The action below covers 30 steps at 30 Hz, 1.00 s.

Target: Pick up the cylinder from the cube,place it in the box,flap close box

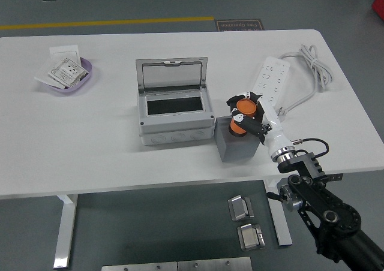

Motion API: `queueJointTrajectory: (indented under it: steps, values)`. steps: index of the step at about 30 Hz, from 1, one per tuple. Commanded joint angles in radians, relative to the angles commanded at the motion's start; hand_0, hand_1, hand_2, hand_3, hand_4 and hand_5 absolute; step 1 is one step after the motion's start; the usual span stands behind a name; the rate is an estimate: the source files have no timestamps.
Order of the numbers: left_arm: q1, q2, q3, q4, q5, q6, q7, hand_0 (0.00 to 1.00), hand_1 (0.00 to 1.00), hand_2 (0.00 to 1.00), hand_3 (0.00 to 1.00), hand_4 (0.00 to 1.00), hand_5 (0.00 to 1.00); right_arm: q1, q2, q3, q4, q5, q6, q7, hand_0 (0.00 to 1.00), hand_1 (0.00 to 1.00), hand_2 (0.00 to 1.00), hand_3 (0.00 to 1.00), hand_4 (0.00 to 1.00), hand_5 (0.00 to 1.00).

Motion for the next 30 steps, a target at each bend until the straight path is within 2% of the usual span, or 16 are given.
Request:
queueJointTrajectory:
  steps: [8,9,14,15,20,21,26,27,30]
  values:
    - [0.002,0.000,-0.005,0.000,0.006,0.003,-0.002,0.767,0.795,0.805,0.906,0.864,0.599,0.031,-0.007,-0.022,0.039,-0.061,-0.051,-0.024,0.736,0.607,0.539,0.411,0.002,0.002]
    - [0.002,0.000,-0.005,0.000,0.007,0.004,-0.003,0.764,0.794,0.803,0.904,0.860,0.599,0.038,-0.007,-0.026,0.043,-0.069,-0.056,-0.026,0.696,0.567,0.534,0.409,0.002,0.002]
    - [0.001,0.001,-0.008,0.000,0.012,0.007,-0.005,0.764,0.794,0.803,0.904,0.860,0.599,0.074,-0.008,-0.046,0.053,-0.121,-0.082,-0.029,0.696,0.567,0.534,0.409,0.002,0.002]
    - [0.001,0.001,-0.009,0.000,0.013,0.008,-0.005,0.762,0.794,0.803,0.902,0.855,0.596,0.082,-0.008,-0.051,0.054,-0.134,-0.088,-0.030,0.347,0.295,0.465,0.392,0.002,0.002]
    - [0.002,0.003,-0.016,0.000,0.023,0.012,-0.006,0.762,0.794,0.803,0.902,0.855,0.596,0.120,-0.004,-0.088,0.049,-0.169,-0.110,-0.035,0.347,0.295,0.465,0.392,0.002,0.002]
    - [0.003,0.003,-0.018,0.000,0.025,0.013,-0.007,0.761,0.793,0.802,0.897,0.854,0.595,0.130,-0.002,-0.098,0.046,-0.176,-0.114,-0.036,0.071,0.171,0.422,0.361,0.002,0.002]
    - [0.004,0.005,-0.021,0.000,0.030,0.016,-0.007,0.761,0.793,0.802,0.897,0.854,0.595,0.175,0.012,-0.149,0.023,-0.201,-0.127,-0.042,0.071,0.171,0.422,0.361,0.002,0.002]
    - [0.004,0.006,-0.021,0.000,0.030,0.016,-0.008,0.760,0.796,0.800,0.892,0.853,0.595,0.183,0.014,-0.158,0.019,-0.205,-0.129,-0.042,0.022,0.163,0.411,0.354,0.002,0.002]
    - [0.004,0.006,-0.020,0.000,0.031,0.017,-0.008,0.760,0.796,0.800,0.892,0.853,0.595,0.211,0.019,-0.188,0.001,-0.216,-0.134,-0.044,0.022,0.163,0.411,0.354,0.002,0.002]
